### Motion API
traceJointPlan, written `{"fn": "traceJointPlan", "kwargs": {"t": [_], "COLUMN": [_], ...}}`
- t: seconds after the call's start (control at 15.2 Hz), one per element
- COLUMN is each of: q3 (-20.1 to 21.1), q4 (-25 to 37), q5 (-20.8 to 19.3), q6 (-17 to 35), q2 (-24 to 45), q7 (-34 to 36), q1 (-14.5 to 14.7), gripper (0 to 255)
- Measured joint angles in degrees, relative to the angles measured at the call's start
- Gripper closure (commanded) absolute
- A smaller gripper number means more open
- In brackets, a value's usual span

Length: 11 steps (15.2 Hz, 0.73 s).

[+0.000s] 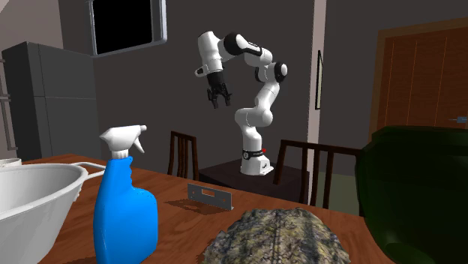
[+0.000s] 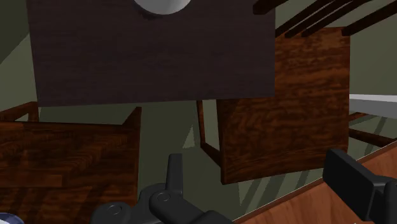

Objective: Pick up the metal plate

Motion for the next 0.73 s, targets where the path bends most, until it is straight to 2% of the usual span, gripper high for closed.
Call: {"fn": "traceJointPlan", "kwargs": {"t": [0.2,0.73], "q3": [2.19,16.20], "q4": [-1.33,-4.01], "q5": [1.51,10.29], "q6": [1.02,10.10], "q2": [-0.92,1.44], "q7": [3.26,24.09], "q1": [0.02,0.01], "gripper": [0,0]}}
